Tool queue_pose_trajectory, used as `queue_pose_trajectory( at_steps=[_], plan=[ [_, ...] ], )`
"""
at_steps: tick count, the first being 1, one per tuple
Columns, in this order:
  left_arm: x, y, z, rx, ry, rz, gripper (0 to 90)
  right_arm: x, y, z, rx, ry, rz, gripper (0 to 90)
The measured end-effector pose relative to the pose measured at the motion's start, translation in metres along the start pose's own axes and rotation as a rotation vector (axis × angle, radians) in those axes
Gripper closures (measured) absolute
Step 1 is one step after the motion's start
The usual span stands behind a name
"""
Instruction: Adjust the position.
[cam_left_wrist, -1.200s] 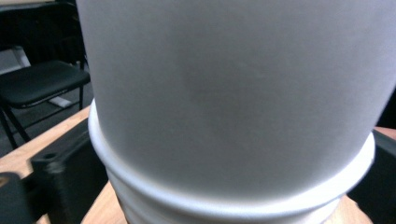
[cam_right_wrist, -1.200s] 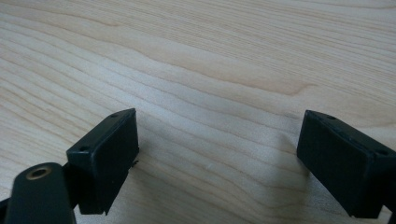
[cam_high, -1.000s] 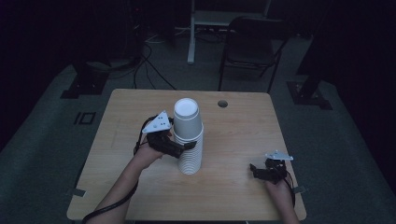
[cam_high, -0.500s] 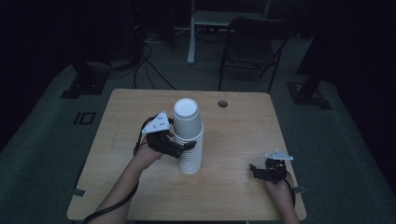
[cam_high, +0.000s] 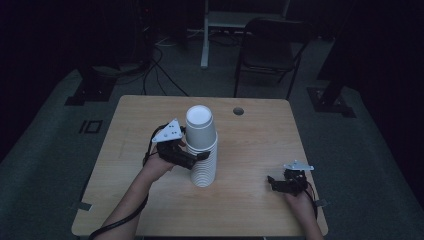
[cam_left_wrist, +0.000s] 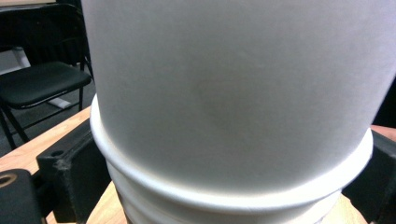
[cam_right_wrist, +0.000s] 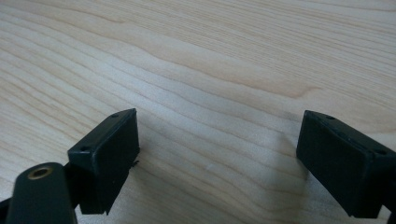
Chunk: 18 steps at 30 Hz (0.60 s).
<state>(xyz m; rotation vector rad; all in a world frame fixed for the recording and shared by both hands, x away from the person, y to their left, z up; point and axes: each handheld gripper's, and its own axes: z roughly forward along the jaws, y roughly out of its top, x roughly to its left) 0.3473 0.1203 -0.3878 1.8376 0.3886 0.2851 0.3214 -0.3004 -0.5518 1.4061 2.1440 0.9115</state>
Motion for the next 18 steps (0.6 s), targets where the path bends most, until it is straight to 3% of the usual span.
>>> queue_pose_trajectory(
  at_steps=[3, 7, 18],
  plan=[
    [0.0, 0.001, 0.0, 0.004, 0.0, 0.0, 4.3, 0.0, 0.002, -0.001, 0.014, 0.012, -0.007, 12.8],
    [0.0, 0.001, 0.0, 0.009, -0.003, 0.003, 4.3, 0.0, 0.004, -0.003, 0.021, 0.069, -0.021, 12.8],
    [0.001, 0.001, 0.0, 0.006, -0.006, 0.0, 4.3, 0.007, 0.026, -0.026, -0.077, 0.183, -0.045, 13.6]
  ],
)
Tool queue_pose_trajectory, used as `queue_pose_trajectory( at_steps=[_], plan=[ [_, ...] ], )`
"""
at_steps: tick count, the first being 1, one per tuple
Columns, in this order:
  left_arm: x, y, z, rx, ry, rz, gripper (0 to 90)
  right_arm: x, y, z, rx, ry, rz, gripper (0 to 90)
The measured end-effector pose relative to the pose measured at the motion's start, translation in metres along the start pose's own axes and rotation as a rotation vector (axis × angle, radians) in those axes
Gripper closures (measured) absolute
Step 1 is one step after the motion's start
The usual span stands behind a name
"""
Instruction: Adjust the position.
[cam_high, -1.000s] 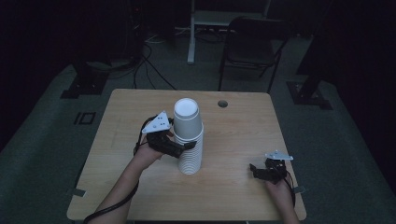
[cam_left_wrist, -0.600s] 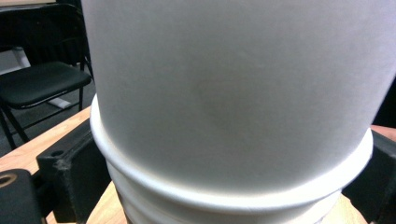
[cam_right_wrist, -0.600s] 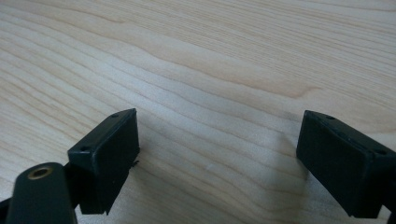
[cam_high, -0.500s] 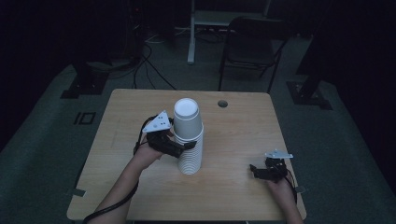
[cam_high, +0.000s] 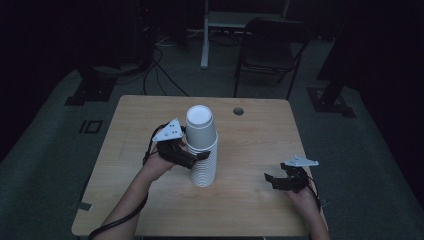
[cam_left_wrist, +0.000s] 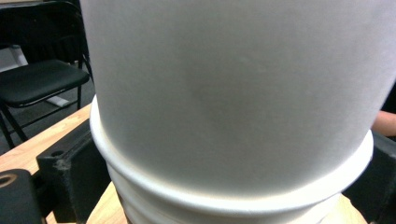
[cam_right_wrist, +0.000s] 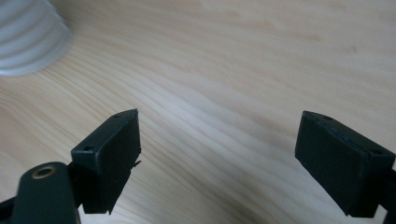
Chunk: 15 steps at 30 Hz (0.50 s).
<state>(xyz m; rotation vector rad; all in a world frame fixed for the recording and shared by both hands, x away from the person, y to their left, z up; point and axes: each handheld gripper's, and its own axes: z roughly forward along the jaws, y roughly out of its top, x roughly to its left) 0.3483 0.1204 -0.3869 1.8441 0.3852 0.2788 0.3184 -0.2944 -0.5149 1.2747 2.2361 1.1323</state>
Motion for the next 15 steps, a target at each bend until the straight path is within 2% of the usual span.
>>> queue_pose_trajectory(
  at_steps=[5, 6, 8, 11, 15],
  plan=[
    [0.0, 0.001, 0.001, 0.002, -0.001, -0.002, 4.3, 0.009, 0.016, -0.009, -0.049, 0.058, -0.012, 13.7],
    [0.0, 0.001, 0.001, 0.003, -0.002, -0.002, 4.3, 0.013, 0.021, -0.012, -0.061, 0.078, -0.026, 13.7],
    [0.0, 0.001, 0.0, 0.005, -0.002, -0.002, 4.3, 0.015, 0.023, -0.014, -0.072, 0.083, -0.034, 13.7],
    [0.001, 0.001, 0.0, 0.008, -0.004, -0.001, 4.3, 0.023, 0.036, -0.023, -0.119, 0.139, -0.053, 13.7],
    [0.001, 0.001, 0.0, 0.003, -0.004, -0.001, 4.4, 0.032, 0.051, -0.031, -0.16, 0.182, -0.083, 13.7]
  ],
)
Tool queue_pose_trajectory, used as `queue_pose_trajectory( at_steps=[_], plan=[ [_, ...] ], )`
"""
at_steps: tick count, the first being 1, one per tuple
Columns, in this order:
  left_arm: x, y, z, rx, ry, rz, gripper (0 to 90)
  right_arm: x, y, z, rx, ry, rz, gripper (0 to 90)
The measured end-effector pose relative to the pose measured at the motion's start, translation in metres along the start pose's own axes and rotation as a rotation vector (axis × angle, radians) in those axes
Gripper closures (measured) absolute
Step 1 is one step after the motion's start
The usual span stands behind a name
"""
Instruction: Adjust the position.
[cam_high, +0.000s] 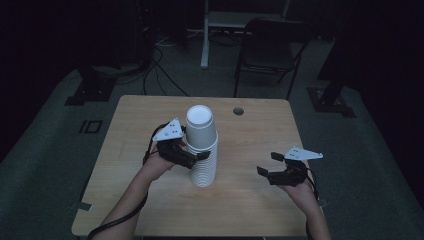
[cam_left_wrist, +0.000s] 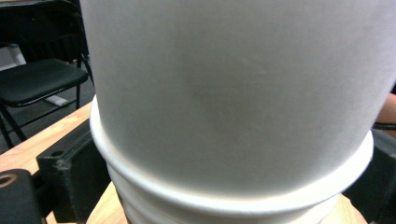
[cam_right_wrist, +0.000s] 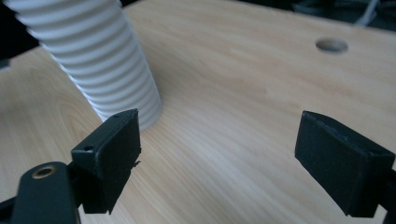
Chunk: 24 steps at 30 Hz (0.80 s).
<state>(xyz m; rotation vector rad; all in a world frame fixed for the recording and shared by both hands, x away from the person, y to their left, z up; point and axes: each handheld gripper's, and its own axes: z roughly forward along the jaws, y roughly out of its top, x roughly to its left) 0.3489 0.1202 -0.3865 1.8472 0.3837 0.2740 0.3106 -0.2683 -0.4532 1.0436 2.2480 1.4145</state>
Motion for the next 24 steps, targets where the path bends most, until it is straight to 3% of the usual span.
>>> queue_pose_trajectory(
  at_steps=[10, 14, 24],
  plan=[
    [0.0, -0.001, 0.0, -0.004, 0.0, -0.002, 4.4, 0.014, 0.03, -0.008, -0.059, 0.086, -0.078, 15.1],
    [0.0, -0.001, 0.0, -0.008, 0.002, -0.003, 4.4, 0.018, 0.041, -0.011, -0.077, 0.092, -0.119, 15.1],
    [0.0, -0.001, 0.0, -0.008, 0.002, -0.005, 4.4, 0.026, 0.073, -0.023, -0.14, 0.187, -0.147, 15.1]
  ],
)
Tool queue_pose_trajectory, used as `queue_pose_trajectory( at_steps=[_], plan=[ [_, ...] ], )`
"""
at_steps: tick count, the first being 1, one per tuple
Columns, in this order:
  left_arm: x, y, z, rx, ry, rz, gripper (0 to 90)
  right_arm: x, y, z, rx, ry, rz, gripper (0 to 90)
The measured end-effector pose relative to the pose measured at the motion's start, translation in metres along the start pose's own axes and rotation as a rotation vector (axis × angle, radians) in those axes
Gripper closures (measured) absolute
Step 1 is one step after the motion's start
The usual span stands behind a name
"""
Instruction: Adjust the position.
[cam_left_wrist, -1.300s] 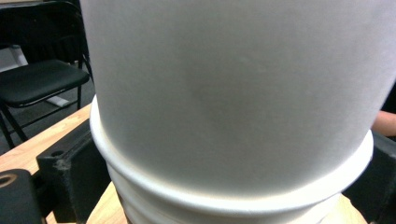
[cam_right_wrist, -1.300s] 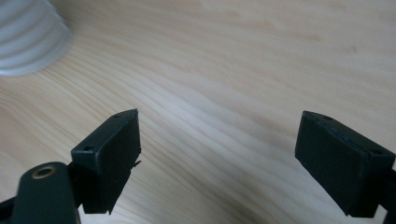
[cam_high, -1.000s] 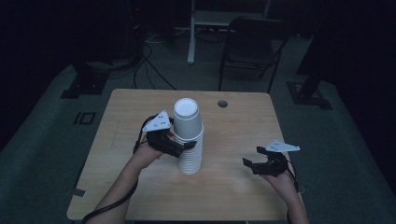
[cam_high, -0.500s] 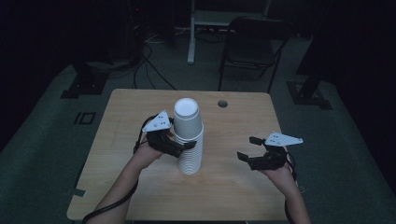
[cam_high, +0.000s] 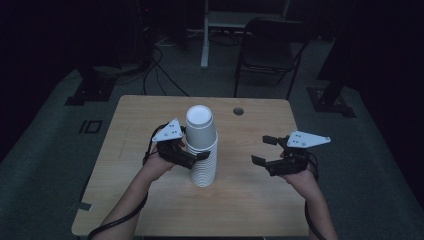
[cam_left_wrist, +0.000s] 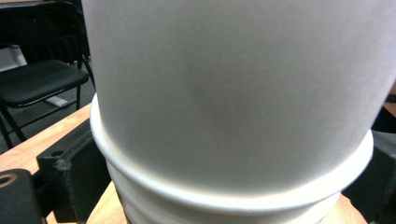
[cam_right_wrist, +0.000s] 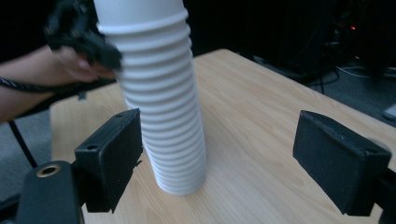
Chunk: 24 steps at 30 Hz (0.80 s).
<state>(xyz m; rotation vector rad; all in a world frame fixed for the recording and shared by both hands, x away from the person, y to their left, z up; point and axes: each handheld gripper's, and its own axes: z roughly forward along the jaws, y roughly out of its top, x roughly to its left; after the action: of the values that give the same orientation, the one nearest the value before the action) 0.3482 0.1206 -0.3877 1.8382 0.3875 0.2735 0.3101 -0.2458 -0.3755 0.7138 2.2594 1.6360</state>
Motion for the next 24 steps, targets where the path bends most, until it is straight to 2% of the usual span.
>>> queue_pose_trajectory(
  at_steps=[14, 24],
  plan=[
    [0.0, 0.001, 0.0, 0.005, 0.001, -0.001, 4.5, 0.01, 0.044, 0.02, -0.026, 0.067, -0.071, 15.2],
    [0.0, 0.0, 0.0, -0.004, -0.001, -0.002, 4.5, 0.019, 0.066, 0.044, -0.063, 0.129, -0.088, 15.2]
  ],
)
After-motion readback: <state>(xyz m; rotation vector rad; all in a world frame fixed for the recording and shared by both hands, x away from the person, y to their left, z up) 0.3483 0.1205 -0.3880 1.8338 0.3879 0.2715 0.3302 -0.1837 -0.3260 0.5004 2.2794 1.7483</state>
